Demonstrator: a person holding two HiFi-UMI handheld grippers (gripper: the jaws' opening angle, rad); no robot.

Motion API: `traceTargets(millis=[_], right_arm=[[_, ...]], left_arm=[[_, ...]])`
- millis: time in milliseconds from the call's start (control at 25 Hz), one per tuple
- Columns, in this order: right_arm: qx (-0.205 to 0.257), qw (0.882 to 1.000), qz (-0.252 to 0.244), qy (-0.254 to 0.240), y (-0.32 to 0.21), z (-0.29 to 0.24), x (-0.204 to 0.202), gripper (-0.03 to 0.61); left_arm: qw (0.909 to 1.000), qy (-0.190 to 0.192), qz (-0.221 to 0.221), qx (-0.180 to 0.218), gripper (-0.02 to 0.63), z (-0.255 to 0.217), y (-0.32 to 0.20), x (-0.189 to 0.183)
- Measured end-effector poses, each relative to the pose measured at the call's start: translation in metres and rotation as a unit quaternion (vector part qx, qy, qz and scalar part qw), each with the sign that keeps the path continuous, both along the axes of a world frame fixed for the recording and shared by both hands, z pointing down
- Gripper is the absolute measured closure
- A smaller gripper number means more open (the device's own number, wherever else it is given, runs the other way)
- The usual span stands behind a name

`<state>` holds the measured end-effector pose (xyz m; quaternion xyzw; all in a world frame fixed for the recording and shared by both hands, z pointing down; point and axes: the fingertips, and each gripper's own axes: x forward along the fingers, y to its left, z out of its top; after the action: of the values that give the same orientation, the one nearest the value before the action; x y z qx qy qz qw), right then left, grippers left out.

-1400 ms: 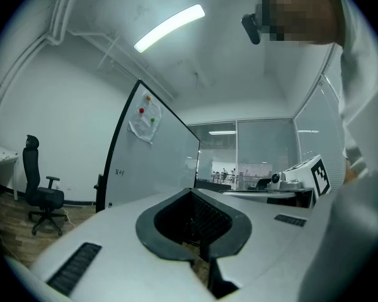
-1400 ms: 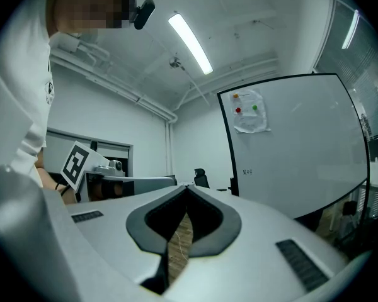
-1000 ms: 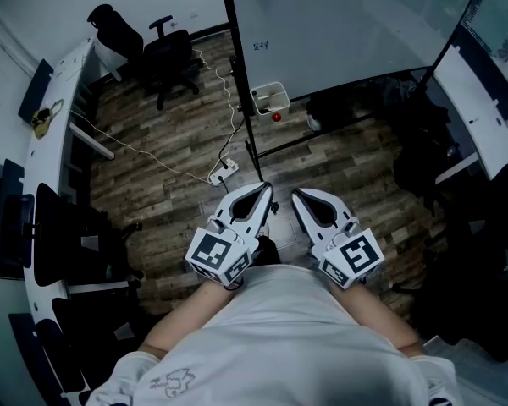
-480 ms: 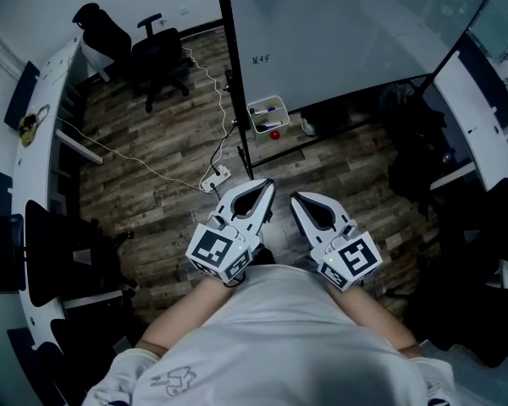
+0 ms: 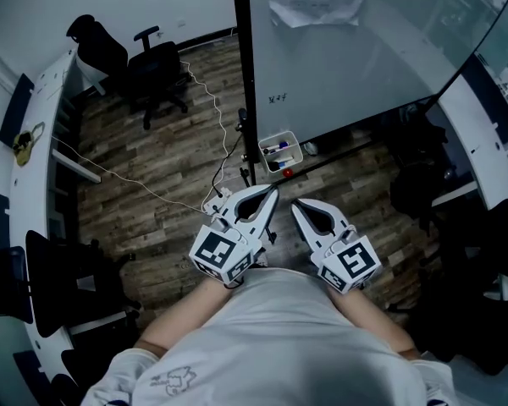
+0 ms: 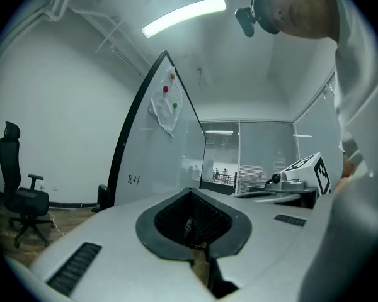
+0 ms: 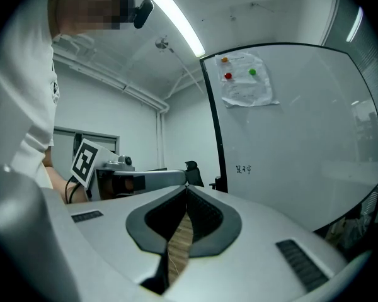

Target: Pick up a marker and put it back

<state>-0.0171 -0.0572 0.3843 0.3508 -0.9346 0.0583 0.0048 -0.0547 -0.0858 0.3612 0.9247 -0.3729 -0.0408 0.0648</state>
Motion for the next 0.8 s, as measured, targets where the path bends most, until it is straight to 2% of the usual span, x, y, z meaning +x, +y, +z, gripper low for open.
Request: traceTargets(millis=[400,520,680,800], right_arm=[[-0.001,1.0,-0.002,0.018,-0.057,0.002,-0.043,0.568],[0.006,1.0,0.0,0.024,-0.069,-0.001,-0.046,0.567],[-0.008,1.0,0.006,0.023,-0.087,0.005,-0.041,0.566],[-0.012,1.0,0.002,0.022,-0.106,0.009,-0.037,0.566]], left_arm=[[0.9999,-0.006,0.014,0.0,0.609,-0.002,-0.058,-0.034],[0.9998,-0.006,0.015,0.007,0.609,-0.004,-0.068,-0.038],[0.9999,-0.005,0.011,-0.001,0.609,0.001,-0.079,-0.038],[1.0,-0.006,-0.004,0.001,0.609,0.003,-0.092,-0.039]])
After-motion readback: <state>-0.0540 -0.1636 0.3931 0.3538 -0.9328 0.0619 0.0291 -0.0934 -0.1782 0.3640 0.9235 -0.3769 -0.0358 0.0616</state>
